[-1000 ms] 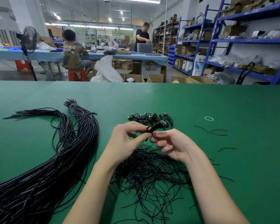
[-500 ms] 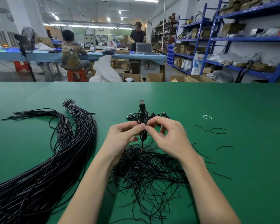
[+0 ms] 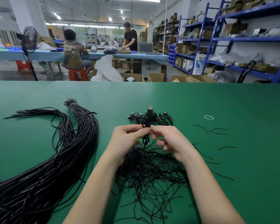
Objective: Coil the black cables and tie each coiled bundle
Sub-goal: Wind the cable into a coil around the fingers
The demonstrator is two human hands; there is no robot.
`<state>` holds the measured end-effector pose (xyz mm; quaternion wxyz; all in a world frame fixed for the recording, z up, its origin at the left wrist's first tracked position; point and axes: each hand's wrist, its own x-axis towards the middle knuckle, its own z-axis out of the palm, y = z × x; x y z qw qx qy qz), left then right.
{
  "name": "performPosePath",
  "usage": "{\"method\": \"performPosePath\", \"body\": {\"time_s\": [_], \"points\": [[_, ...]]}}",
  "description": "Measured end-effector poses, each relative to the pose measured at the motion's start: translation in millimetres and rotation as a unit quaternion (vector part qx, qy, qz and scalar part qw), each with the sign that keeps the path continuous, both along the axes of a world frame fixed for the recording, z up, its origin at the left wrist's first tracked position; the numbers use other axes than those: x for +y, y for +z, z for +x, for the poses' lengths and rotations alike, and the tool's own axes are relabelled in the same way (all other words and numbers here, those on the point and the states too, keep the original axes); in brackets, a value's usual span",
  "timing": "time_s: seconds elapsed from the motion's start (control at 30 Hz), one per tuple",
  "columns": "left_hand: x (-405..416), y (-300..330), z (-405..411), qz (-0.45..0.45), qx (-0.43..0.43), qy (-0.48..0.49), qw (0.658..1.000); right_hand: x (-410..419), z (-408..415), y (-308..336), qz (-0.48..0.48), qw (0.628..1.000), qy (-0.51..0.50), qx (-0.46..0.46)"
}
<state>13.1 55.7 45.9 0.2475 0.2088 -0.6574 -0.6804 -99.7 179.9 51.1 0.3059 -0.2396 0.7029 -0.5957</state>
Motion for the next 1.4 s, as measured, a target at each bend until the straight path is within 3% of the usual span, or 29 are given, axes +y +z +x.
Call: {"method": "performPosePath", "body": {"time_s": [0.07,0.1,0.2,0.3,0.37,0.43,0.5,0.53,0.57,0.6,0.67,0.73,0.77,0.87,1.0,1.07,1.13,1.2,1.23,1.27,1.3,1.33,1.4], "points": [[-2,1,0,0.088,-0.007,0.005,0.996,2,-1,-1,0.024,0.966,-0.051,0.253],[-4,2,1,0.128,-0.001,0.000,0.992,2,-1,-1,0.004,0.940,-0.064,0.336],[-9,4,3,0.181,0.016,-0.025,0.983,8,0,-1,-0.001,0.881,-0.062,0.469],[-7,5,3,0.183,0.019,-0.042,0.982,11,2,-2,0.003,0.841,-0.076,0.536],[-8,4,3,0.166,0.015,-0.039,0.985,7,3,-4,-0.008,0.854,-0.071,0.515],[-10,2,4,0.132,0.004,-0.033,0.991,1,4,-4,-0.004,0.914,-0.040,0.405],[-10,1,3,0.103,-0.012,-0.036,0.994,2,1,2,-0.027,0.991,0.015,0.131],[-8,0,2,0.097,-0.016,-0.039,0.994,4,1,4,-0.047,0.997,0.046,-0.036],[-7,1,1,0.094,-0.016,-0.042,0.995,6,1,5,-0.071,0.980,0.062,-0.174],[-6,2,0,0.094,-0.015,-0.044,0.995,8,1,4,-0.094,0.961,0.069,-0.250],[-6,3,-1,0.106,-0.014,-0.046,0.993,10,0,2,-0.105,0.964,0.083,-0.228],[-9,3,0,0.124,-0.014,-0.038,0.991,13,0,6,-0.050,0.994,0.099,-0.022],[-11,1,0,0.132,-0.015,-0.030,0.991,14,1,8,-0.004,0.990,0.101,0.101],[-14,-3,2,0.151,-0.019,-0.021,0.988,13,-2,8,0.055,0.937,0.039,0.344],[-13,-4,2,0.161,-0.016,-0.026,0.987,8,0,2,0.020,0.896,-0.024,0.443],[-12,-4,2,0.155,-0.013,-0.031,0.987,4,1,-2,-0.002,0.896,-0.056,0.441],[-11,-4,2,0.130,-0.002,-0.030,0.991,-1,1,-6,-0.032,0.943,-0.081,0.322],[-9,-3,2,0.092,0.006,-0.027,0.995,-5,1,-8,-0.071,0.995,-0.062,0.013],[-8,-3,1,0.078,0.011,-0.029,0.996,-5,4,-8,-0.100,0.981,-0.033,-0.163],[-7,-2,1,0.072,0.013,-0.027,0.997,-6,4,-8,-0.120,0.957,-0.019,-0.265],[-8,-3,1,0.072,0.010,-0.020,0.997,-6,5,-8,-0.123,0.951,-0.011,-0.282],[-9,-4,1,0.081,0.005,-0.011,0.997,-7,6,-8,-0.105,0.969,-0.013,-0.223],[-10,-6,1,0.123,0.002,-0.001,0.992,-5,8,-6,-0.054,0.996,-0.052,0.039]]}}
